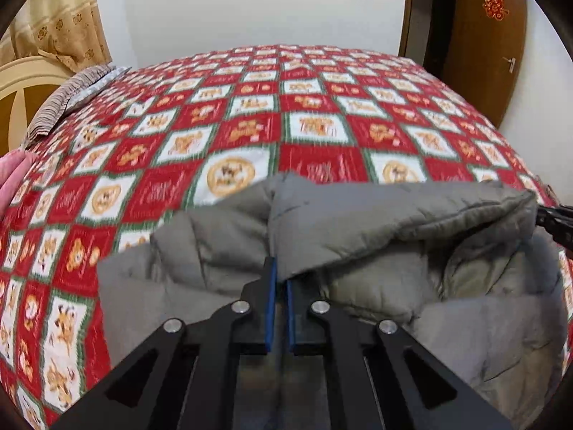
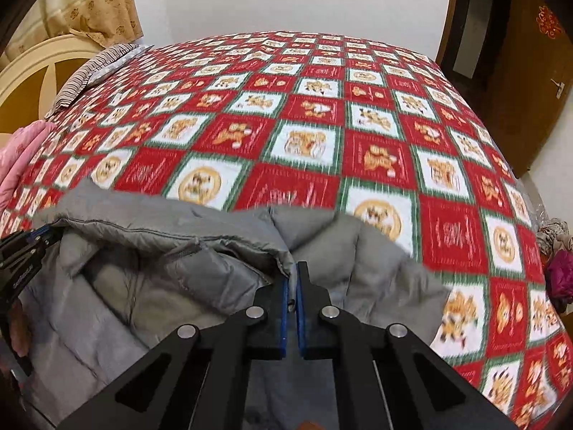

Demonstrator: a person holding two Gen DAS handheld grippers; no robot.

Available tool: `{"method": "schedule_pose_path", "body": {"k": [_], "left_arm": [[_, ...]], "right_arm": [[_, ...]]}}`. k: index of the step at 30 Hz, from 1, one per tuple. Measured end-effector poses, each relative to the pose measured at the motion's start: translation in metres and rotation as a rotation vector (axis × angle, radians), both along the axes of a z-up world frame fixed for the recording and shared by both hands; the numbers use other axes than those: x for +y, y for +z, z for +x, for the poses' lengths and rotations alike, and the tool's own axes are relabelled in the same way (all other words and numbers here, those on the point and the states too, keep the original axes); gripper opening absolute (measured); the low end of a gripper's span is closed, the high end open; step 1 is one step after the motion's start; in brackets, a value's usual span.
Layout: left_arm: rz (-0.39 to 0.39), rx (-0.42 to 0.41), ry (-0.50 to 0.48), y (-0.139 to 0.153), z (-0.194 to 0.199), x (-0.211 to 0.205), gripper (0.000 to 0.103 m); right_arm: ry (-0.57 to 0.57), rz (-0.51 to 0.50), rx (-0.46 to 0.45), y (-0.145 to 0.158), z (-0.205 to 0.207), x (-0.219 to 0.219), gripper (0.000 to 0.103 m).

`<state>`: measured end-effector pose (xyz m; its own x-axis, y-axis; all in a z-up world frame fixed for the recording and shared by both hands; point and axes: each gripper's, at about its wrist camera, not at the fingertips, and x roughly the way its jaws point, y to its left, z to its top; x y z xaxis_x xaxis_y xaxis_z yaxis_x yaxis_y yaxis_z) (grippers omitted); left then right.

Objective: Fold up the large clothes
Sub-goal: 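Lift the hem with both tools and fold it toward the collar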

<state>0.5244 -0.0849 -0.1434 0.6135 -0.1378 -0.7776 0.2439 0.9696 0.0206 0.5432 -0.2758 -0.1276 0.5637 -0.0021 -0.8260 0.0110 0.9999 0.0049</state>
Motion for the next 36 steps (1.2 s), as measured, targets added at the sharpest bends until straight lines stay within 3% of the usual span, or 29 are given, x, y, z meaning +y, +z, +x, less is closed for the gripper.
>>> {"method": "schedule_pose_path", "body": {"k": [3,5,8,11,12,13,16,19,23,26,28,30,31,36], "left_arm": [[0.021,0.007,0.012,-0.011,0.002,-0.001,0.006],[0.044,0.008,0.022,-0.012,0.001,-0.003,0.014],[0.020,-0.008,0.034,0.004,-0.007,0.001,0.017],[-0.015,-0.087,0.063,0.031,-0.018,0.011,0.050],[-0.045,-0.131,0.084,0.046,-0.021,0.015,0.066],[-0.060,-0.152,0.096,0.054,-0.022,0.017,0.071],[-0.088,-0.176,0.104,0.073,-0.012,0.009,0.071],[-0.062,-0.147,0.089,0.067,0.004,-0.012,0.071],[0.120,-0.102,0.092,0.017,0.018,-0.044,0.071],[0.127,-0.051,0.098,-0.011,0.014,-0.040,0.071],[0.131,-0.067,0.098,-0.014,0.008,-0.040,0.071],[0.132,-0.075,0.095,-0.011,0.007,-0.040,0.071],[0.132,-0.075,0.092,-0.011,0.007,-0.041,0.071],[0.148,-0.074,0.079,-0.010,0.007,-0.045,0.071]], "right_arm": [[-0.003,-0.031,-0.002,-0.016,-0.004,0.002,0.002],[-0.010,-0.056,-0.007,-0.026,-0.004,0.003,0.002],[-0.019,-0.078,-0.031,-0.029,-0.005,0.005,0.002],[-0.025,-0.093,-0.047,-0.034,-0.007,0.006,0.002],[-0.026,-0.096,-0.049,-0.035,-0.008,0.006,0.002],[-0.026,-0.103,-0.056,-0.038,-0.009,0.007,0.002],[-0.017,-0.131,-0.069,-0.044,-0.011,0.011,0.002],[-0.016,-0.126,-0.078,-0.046,-0.012,0.009,0.002],[-0.011,-0.090,-0.083,-0.044,-0.015,0.003,0.002],[0.010,-0.034,-0.085,-0.037,-0.023,-0.002,0.004],[0.006,0.001,-0.077,-0.028,-0.030,-0.008,0.009],[-0.040,0.036,-0.090,-0.012,-0.043,-0.018,0.039],[-0.067,0.061,-0.114,-0.002,-0.050,-0.023,0.044],[-0.145,0.095,-0.212,0.037,-0.046,-0.023,0.047]]}}
